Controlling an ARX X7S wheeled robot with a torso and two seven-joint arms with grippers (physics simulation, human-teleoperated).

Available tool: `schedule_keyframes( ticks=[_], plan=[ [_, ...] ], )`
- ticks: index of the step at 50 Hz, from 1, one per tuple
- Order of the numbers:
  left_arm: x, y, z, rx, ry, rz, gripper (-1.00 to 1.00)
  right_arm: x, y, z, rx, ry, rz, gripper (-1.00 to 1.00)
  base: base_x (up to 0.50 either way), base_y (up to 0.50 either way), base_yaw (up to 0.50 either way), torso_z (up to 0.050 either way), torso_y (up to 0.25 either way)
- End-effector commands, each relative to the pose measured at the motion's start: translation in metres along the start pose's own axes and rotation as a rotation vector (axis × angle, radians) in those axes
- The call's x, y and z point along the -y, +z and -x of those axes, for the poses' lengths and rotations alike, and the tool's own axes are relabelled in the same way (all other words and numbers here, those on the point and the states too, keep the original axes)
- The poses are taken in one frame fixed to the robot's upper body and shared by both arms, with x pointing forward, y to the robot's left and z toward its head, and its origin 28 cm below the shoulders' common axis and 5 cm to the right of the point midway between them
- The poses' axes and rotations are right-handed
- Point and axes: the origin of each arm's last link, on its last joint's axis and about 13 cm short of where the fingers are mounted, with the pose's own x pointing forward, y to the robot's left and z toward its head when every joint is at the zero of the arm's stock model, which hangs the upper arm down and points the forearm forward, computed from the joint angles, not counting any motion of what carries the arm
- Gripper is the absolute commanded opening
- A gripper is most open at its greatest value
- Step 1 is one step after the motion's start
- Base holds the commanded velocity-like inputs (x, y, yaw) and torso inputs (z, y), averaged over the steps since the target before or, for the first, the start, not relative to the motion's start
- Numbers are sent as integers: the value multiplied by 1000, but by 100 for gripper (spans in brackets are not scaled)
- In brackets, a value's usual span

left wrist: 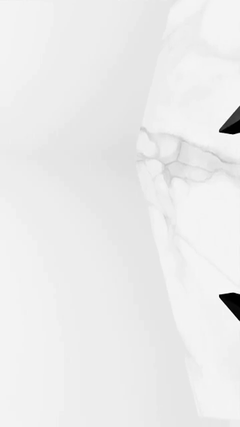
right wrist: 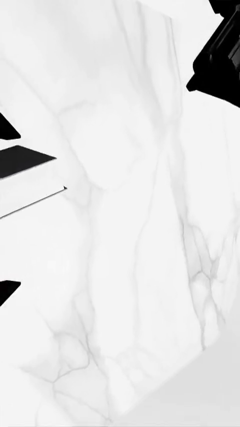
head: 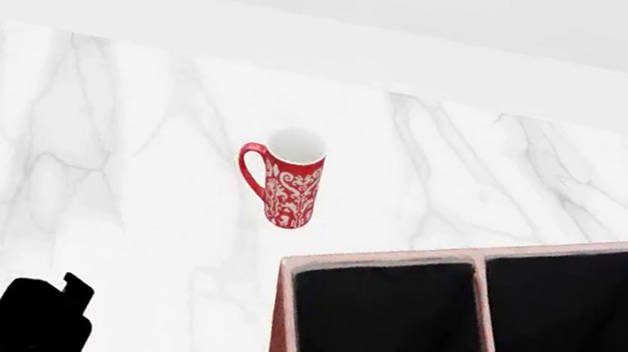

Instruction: Pick up the book and place it in the right compartment of the caddy.

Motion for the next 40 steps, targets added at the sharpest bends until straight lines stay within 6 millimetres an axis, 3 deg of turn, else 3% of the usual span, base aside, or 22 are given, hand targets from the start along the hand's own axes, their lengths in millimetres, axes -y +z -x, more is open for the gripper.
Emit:
schedule_keyframes(
  ticks=[1, 11, 20, 40],
  plan=[
    [0, 0, 0, 0, 0, 0, 100, 6, -12, -5, -23, -9, -20, 100, 0, 0, 0, 0, 0],
    [0, -1, 0, -2, 0, 1, 100, 11, -25, -14, -52, -37, -21, 100, 0, 0, 0, 0, 0],
    [0, -1, 0, -3, -2, 2, 100, 5, -40, -27, -97, -28, -23, 100, 0, 0, 0, 0, 0],
    [-1, -2, 0, -5, -4, 1, 100, 2, -53, -34, -115, 23, -57, 100, 0, 0, 0, 0, 0]
  ],
)
